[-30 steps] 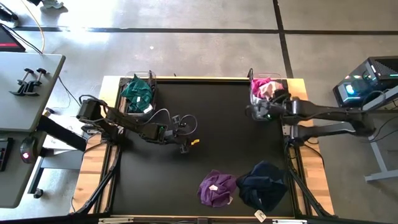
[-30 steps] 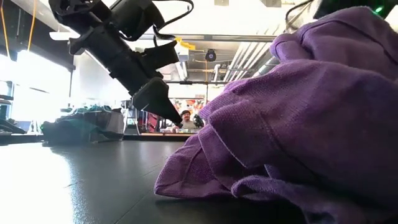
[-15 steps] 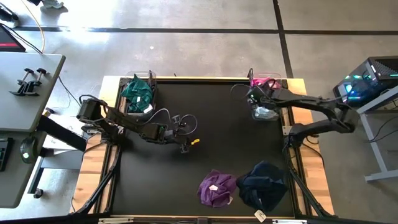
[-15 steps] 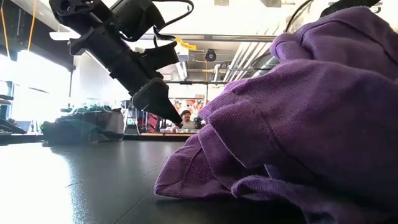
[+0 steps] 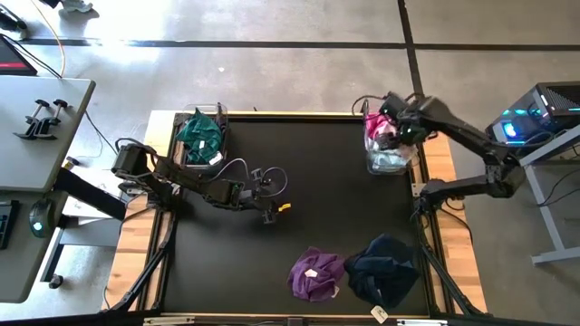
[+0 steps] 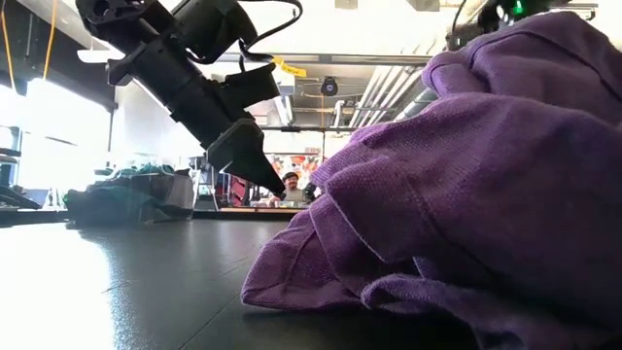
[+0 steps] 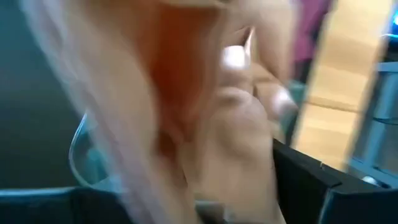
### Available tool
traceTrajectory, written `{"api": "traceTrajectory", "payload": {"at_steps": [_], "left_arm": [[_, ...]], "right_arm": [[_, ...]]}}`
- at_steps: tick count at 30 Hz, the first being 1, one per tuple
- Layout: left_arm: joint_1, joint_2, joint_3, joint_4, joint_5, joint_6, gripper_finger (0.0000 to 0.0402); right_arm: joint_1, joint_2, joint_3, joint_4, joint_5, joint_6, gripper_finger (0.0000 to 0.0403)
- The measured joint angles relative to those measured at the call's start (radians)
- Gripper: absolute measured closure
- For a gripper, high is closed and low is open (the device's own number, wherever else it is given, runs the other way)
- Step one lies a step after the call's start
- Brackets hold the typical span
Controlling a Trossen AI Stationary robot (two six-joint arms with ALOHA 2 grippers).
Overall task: Sort towels by color in basket
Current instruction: Put the orange microfiber cloth into the right transparent bin
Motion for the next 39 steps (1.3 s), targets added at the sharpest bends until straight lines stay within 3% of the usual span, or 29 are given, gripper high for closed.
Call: {"api": "traceTrajectory", "payload": {"at_steps": [5, 10, 16, 21, 25, 30, 34, 39], "left_arm": [[-0.001, 0.000, 0.000, 0.000, 0.000, 0.000, 0.0304], [-0.001, 0.000, 0.000, 0.000, 0.000, 0.000, 0.0304], [-0.009, 0.000, 0.001, 0.000, 0.000, 0.000, 0.0304], [-0.010, 0.000, 0.001, 0.000, 0.000, 0.000, 0.0304], [-0.010, 0.000, 0.001, 0.008, 0.000, 0.008, 0.0304], [-0.013, 0.000, 0.001, 0.087, 0.010, 0.057, 0.0304], [-0.005, 0.000, 0.002, 0.173, 0.105, 0.087, 0.0308], [-0.003, 0.000, 0.002, 0.183, 0.163, 0.087, 0.0320]], "right_arm": [[0.001, 0.004, 0.184, -0.114, 0.062, -0.020, 0.0191], [0.051, -0.008, 0.189, -0.043, 0.166, -0.022, 0.0237], [0.104, -0.007, -0.092, 0.256, 0.136, -0.018, 0.0333], [0.040, -0.006, -0.362, 0.628, 0.053, -0.052, 0.0397], [-0.035, 0.013, -0.473, 0.826, 0.025, -0.061, 0.0390], [-0.079, 0.035, -0.485, 0.839, 0.025, -0.112, 0.0393], [-0.080, 0.012, -0.424, 0.795, -0.013, -0.213, 0.0378], [-0.080, -0.021, -0.258, 0.592, -0.020, -0.239, 0.0315]]}}
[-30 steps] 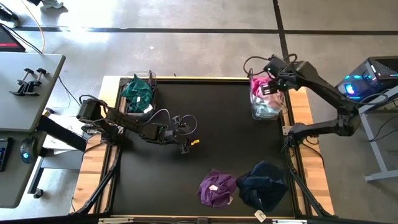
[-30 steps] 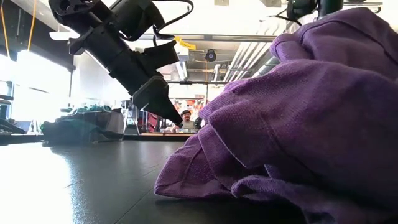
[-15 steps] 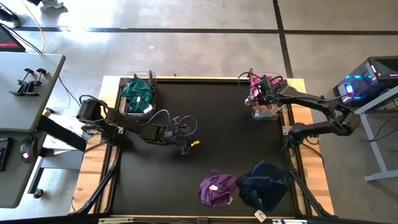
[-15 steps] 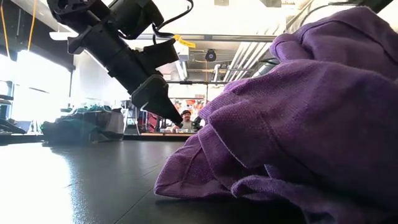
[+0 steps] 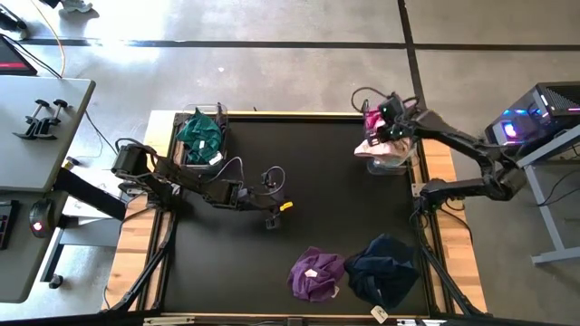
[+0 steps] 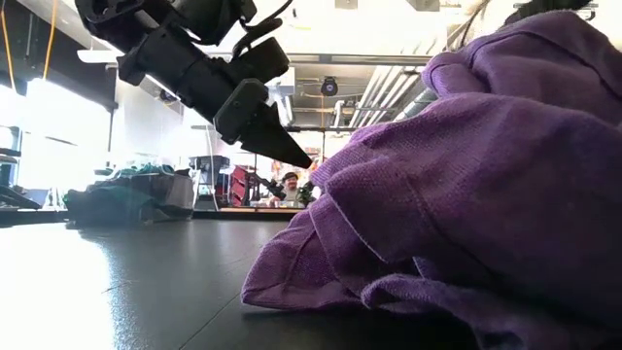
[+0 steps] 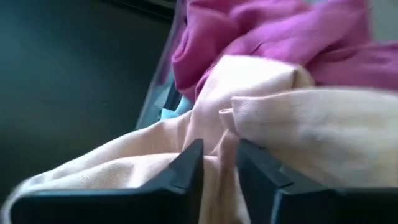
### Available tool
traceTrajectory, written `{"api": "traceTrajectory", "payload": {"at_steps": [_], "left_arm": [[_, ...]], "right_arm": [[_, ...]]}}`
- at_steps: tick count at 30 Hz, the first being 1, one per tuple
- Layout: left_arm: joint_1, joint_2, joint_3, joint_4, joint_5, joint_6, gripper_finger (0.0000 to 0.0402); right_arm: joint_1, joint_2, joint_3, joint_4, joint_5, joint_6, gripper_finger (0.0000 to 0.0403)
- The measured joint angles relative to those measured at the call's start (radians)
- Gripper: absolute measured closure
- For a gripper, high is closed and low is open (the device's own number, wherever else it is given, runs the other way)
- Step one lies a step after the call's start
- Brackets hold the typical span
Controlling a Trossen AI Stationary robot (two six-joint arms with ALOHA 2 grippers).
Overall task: Sort towels by color in basket
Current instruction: Put the orange microfiber cloth into the right transparent bin
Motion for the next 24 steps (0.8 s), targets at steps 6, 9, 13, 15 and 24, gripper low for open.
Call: {"api": "traceTrajectory", "payload": {"at_steps": [6, 9, 13, 15, 24], "left_arm": [[-0.001, 0.000, 0.000, -0.003, 0.001, 0.000, 0.0326], [-0.001, 0.000, 0.000, -0.008, 0.001, -0.001, 0.0326], [-0.001, 0.000, 0.000, -0.021, 0.001, 0.000, 0.0326], [-0.001, 0.000, 0.000, -0.027, 0.001, -0.001, 0.0326], [-0.023, 0.000, 0.000, -0.051, -0.003, -0.008, 0.0326]], "right_arm": [[0.040, -0.004, 0.219, -0.236, -0.023, 0.039, 0.0269], [0.103, -0.008, 0.245, -0.216, -0.099, -0.023, 0.0275], [0.181, -0.008, 0.187, -0.145, -0.274, -0.076, 0.0303], [0.202, -0.007, 0.127, -0.086, -0.286, -0.064, 0.0326], [0.114, -0.007, -0.107, 0.127, 0.039, 0.037, 0.0390]]}}
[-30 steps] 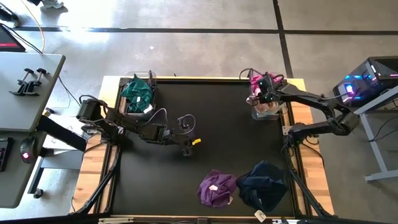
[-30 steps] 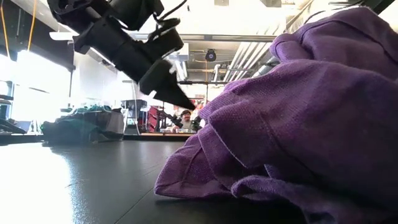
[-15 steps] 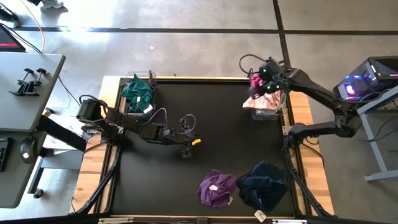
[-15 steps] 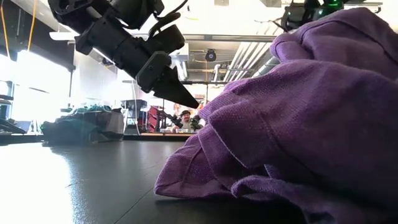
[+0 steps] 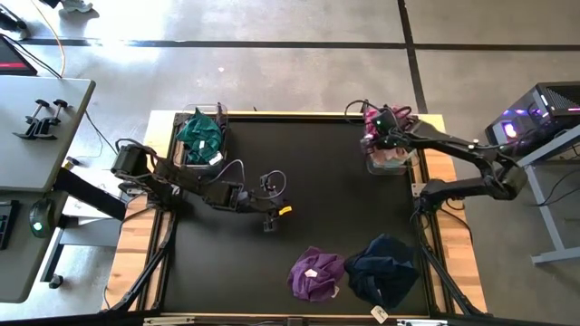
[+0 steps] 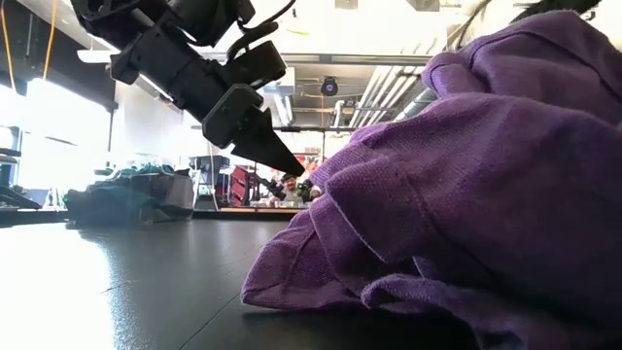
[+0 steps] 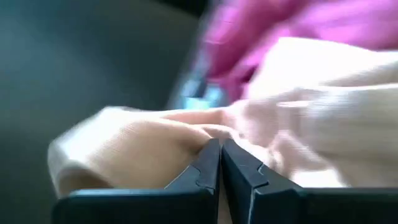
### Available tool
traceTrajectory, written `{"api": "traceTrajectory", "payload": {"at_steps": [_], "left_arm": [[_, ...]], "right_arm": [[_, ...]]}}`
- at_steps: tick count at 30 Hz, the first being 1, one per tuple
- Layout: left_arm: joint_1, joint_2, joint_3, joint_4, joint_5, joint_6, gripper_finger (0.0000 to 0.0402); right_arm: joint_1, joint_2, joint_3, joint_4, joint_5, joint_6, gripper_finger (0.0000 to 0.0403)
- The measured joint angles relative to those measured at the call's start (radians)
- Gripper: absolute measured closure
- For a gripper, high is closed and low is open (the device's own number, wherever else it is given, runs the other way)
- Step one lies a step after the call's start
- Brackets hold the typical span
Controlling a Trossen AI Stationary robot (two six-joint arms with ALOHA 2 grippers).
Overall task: Sort towels by color in basket
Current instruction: Put the orange microfiber cloth into the right transparent bin
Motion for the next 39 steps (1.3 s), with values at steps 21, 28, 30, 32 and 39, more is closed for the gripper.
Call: {"api": "traceTrajectory", "payload": {"at_steps": [21, 28, 30, 32, 39], "left_arm": [[-0.007, 0.000, 0.000, -0.009, -0.007, -0.019, 0.0326], [-0.019, 0.000, 0.000, -0.010, -0.007, -0.018, 0.0326], [-0.019, 0.000, 0.000, -0.010, -0.007, -0.018, 0.0326], [-0.019, 0.000, 0.000, -0.010, -0.007, -0.014, 0.0326], [-0.019, 0.000, -0.001, -0.011, -0.012, -0.008, 0.0326]], "right_arm": [[-0.053, 0.002, -0.017, -0.007, -0.127, -0.007, 0.0342], [-0.052, 0.001, 0.227, -0.279, -0.057, 0.004, 0.0310], [-0.044, 0.000, 0.257, -0.267, 0.071, 0.020, 0.0315], [-0.040, 0.005, 0.259, -0.258, 0.180, 0.031, 0.0326], [-0.087, 0.102, 0.150, -0.159, 0.170, 0.033, 0.0396]]}}
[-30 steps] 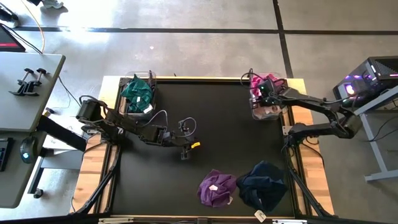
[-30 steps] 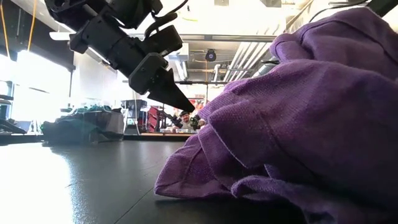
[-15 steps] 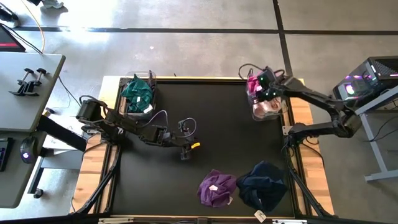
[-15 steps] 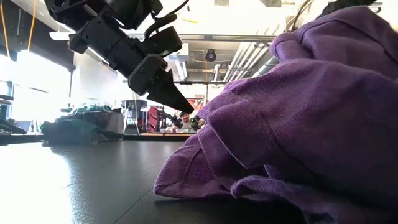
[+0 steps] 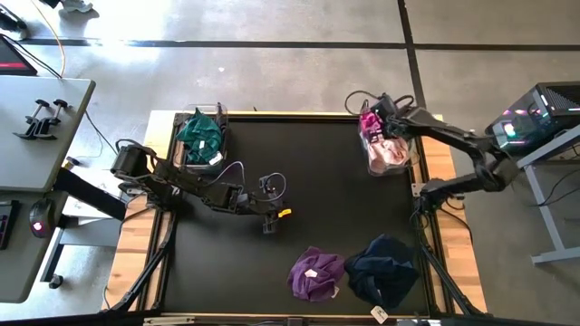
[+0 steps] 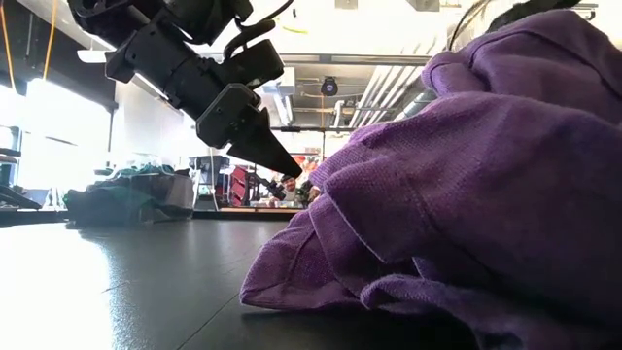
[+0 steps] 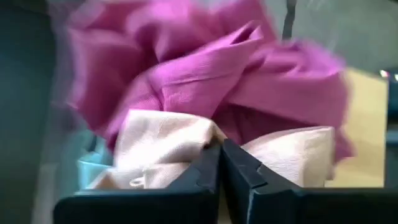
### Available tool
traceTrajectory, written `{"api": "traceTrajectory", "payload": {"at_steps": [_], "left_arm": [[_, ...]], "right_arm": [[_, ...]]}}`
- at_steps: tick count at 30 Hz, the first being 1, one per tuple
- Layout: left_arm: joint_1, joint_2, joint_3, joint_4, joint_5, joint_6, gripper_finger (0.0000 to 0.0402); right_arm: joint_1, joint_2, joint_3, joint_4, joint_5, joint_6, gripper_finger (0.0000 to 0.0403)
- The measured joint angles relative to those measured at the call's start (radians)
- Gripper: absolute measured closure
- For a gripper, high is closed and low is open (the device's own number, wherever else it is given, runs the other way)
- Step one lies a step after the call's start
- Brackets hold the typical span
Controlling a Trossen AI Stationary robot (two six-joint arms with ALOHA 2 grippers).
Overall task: Sort towels by color in basket
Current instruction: Put the orange microfiber cloth into the right transparent bin, then put the violet microfiber cloth into the left transparent bin
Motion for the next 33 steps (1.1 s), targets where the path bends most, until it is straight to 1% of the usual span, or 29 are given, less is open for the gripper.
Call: {"api": "traceTrajectory", "payload": {"at_steps": [1, 5, 8, 10, 14, 19, 22, 25, 27, 29, 31, 33], "left_arm": [[0.000, 0.000, 0.000, 0.000, 0.000, 0.000, 0.0326], [0.000, 0.000, 0.000, -0.001, -0.001, 0.000, 0.0326], [0.000, 0.000, 0.000, -0.002, -0.002, 0.000, 0.0326], [0.000, 0.000, 0.000, -0.004, -0.003, 0.000, 0.0326], [0.000, 0.000, 0.000, -0.004, -0.003, -0.002, 0.0326], [0.000, 0.000, 0.000, -0.004, -0.003, -0.003, 0.0326], [0.000, 0.000, 0.000, -0.004, -0.003, -0.010, 0.0326], [0.000, 0.000, 0.000, -0.001, -0.006, -0.010, 0.0326], [0.000, 0.000, 0.000, 0.003, -0.017, -0.008, 0.0326], [0.000, 0.000, 0.000, 0.007, -0.024, -0.007, 0.0326], [0.001, 0.000, 0.000, 0.006, -0.027, -0.001, 0.0326], [0.002, 0.000, 0.000, 0.006, -0.030, 0.000, 0.0326]], "right_arm": [[-0.006, 0.023, -0.016, 0.009, -0.002, 0.001, 0.0398], [-0.018, 0.126, -0.051, 0.051, -0.017, 0.026, 0.0386], [-0.018, 0.179, -0.039, 0.068, -0.019, -0.001, 0.0378], [-0.018, 0.189, -0.020, 0.054, -0.036, -0.027, 0.0368], [-0.018, 0.159, 0.047, -0.037, -0.112, -0.066, 0.0331], [0.010, 0.037, 0.135, -0.140, -0.100, -0.067, 0.0282], [0.065, -0.058, 0.153, -0.148, -0.080, -0.039, 0.0273], [0.146, -0.121, 0.153, -0.135, -0.101, -0.001, 0.0274], [0.198, -0.125, 0.153, -0.115, -0.142, 0.019, 0.0277], [0.243, -0.102, 0.153, -0.060, -0.191, 0.026, 0.0281], [0.275, -0.052, 0.153, 0.023, -0.230, 0.017, 0.0286], [0.289, 0.019, 0.153, 0.102, -0.243, 0.000, 0.0294]]}}
